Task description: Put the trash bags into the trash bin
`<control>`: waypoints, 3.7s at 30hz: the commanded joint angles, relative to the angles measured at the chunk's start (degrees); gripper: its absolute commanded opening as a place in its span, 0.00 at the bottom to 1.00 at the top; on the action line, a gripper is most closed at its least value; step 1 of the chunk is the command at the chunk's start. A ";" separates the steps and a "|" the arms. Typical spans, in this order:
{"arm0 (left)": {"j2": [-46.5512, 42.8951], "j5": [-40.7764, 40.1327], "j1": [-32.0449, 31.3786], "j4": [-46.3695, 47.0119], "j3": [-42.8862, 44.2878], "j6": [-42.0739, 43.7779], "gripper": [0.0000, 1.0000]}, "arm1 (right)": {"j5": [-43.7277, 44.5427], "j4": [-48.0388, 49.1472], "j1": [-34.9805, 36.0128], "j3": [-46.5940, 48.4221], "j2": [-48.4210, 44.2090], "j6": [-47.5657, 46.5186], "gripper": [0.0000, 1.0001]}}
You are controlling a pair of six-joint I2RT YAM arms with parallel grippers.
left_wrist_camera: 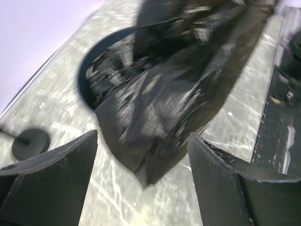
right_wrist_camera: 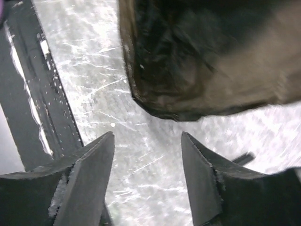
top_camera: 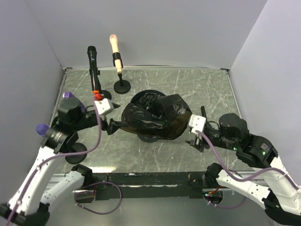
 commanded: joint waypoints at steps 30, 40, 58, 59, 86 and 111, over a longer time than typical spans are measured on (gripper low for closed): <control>24.79 -30.66 -10.03 20.58 8.20 1.90 0.01 | -19.79 12.51 -20.29 16.27 31.76 6.83 0.00; 41.05 -19.58 -2.54 21.45 17.07 -5.39 0.02 | -27.62 9.95 -29.96 22.52 45.65 6.82 0.05; 42.57 -11.14 -0.26 16.96 5.50 -11.55 0.06 | -33.51 8.82 -30.40 6.63 54.02 9.81 0.11; 41.43 -11.40 -0.08 16.79 4.00 -11.47 0.06 | -33.42 8.82 -30.40 5.22 53.66 9.90 0.11; -6.65 -5.87 5.64 10.09 -17.98 27.74 0.99 | -26.23 12.05 -28.85 -9.37 14.73 -17.00 0.61; -3.67 -15.44 -12.65 21.97 -35.64 34.32 0.01 | -8.29 28.59 -12.91 -28.79 16.48 -21.56 0.00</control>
